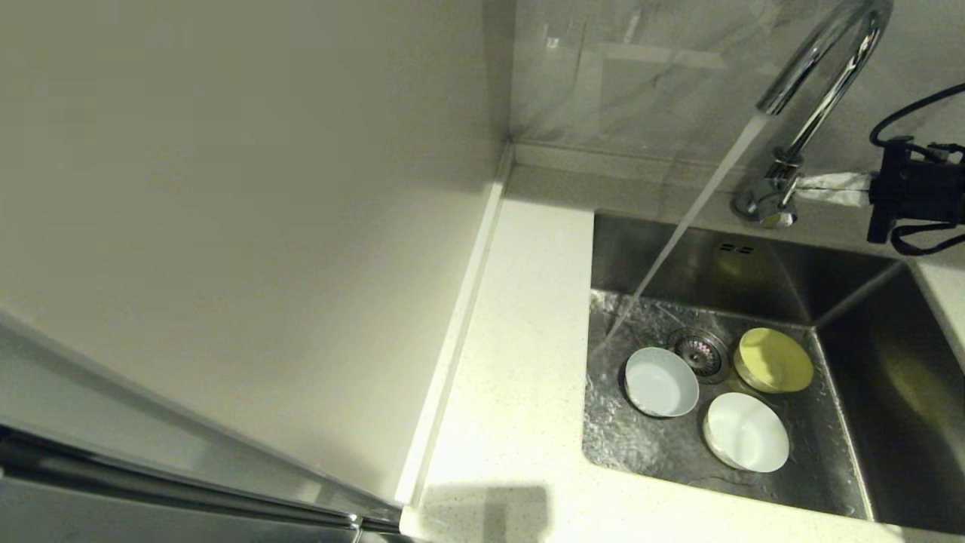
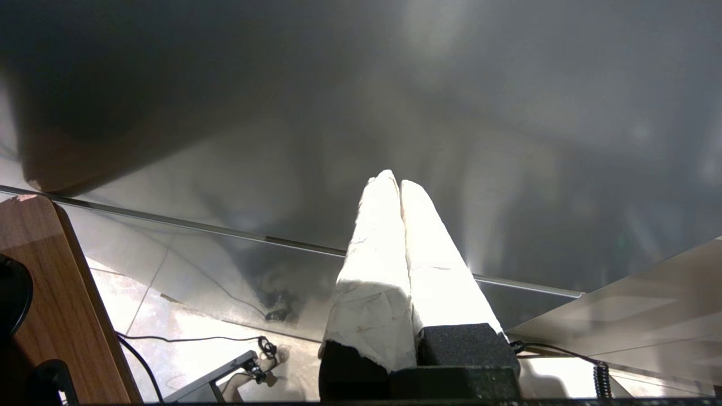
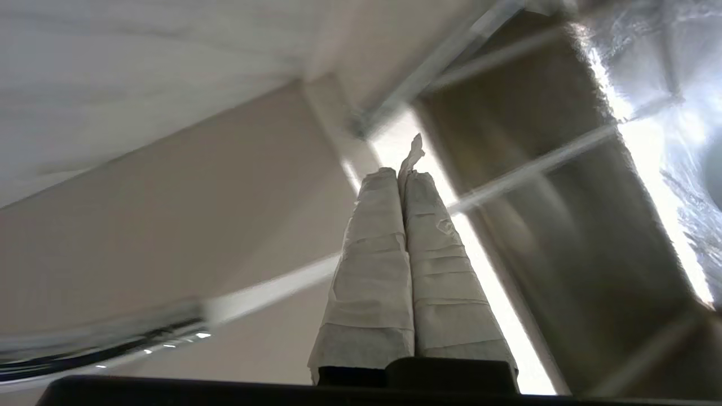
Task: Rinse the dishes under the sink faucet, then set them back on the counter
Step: Turn off the faucet
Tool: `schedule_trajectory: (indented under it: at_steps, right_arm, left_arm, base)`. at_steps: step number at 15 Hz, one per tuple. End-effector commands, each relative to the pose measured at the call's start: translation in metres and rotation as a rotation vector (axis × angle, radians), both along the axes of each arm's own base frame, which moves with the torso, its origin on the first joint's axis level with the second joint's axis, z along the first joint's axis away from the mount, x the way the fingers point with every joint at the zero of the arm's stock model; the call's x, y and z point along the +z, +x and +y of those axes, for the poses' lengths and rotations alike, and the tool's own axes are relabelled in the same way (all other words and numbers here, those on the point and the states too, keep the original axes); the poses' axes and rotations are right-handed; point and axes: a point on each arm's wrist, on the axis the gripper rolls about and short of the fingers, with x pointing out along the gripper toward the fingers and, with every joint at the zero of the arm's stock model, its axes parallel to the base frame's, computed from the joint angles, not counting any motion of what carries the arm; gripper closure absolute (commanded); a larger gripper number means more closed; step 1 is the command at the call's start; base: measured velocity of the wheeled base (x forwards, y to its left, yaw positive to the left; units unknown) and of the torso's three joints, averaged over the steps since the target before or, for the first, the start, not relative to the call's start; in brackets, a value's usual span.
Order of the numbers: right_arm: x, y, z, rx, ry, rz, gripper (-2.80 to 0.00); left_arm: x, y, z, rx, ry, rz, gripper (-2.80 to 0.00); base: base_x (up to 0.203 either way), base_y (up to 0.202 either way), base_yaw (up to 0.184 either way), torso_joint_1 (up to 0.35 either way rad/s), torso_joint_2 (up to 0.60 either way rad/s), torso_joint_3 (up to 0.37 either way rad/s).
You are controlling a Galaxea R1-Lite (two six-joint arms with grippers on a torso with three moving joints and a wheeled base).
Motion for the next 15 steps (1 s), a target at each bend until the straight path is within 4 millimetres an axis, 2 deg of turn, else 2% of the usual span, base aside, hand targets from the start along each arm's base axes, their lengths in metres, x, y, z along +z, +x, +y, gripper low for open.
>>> schedule_trajectory:
  at_steps: [1, 5, 12, 15]
  right_arm:
    - [-0.002, 0.006, 0.004, 0.006, 0.007, -0.003, 0.00]
    - [-0.002, 0.014, 0.007, 0.007, 0.000, -0.014, 0.00]
    - [-0.006, 0.035, -0.001, -0.028, -0.001, -0.110, 0.00]
    - [-0.002, 0.038, -0.002, -0.033, 0.012, -0.150, 0.00]
  left_arm:
    - [-0.001, 0.000, 0.000, 0.000, 0.000, 0.003, 0.00]
    - [-0.001, 0.000, 0.000, 0.000, 0.000, 0.003, 0.00]
    - [-0.001, 0.000, 0.000, -0.001, 0.000, 0.003, 0.00]
    - [-0.001, 0.000, 0.000, 0.000, 0.000, 0.003, 0.00]
  base:
    - [0.000, 0.000, 0.000, 0.000, 0.00, 0.000]
    - [0.000, 0.000, 0.000, 0.000, 0.00, 0.000]
    - [0.000, 0.000, 0.000, 0.000, 0.00, 0.000]
    - [0.000, 0.000, 0.000, 0.000, 0.00, 0.000]
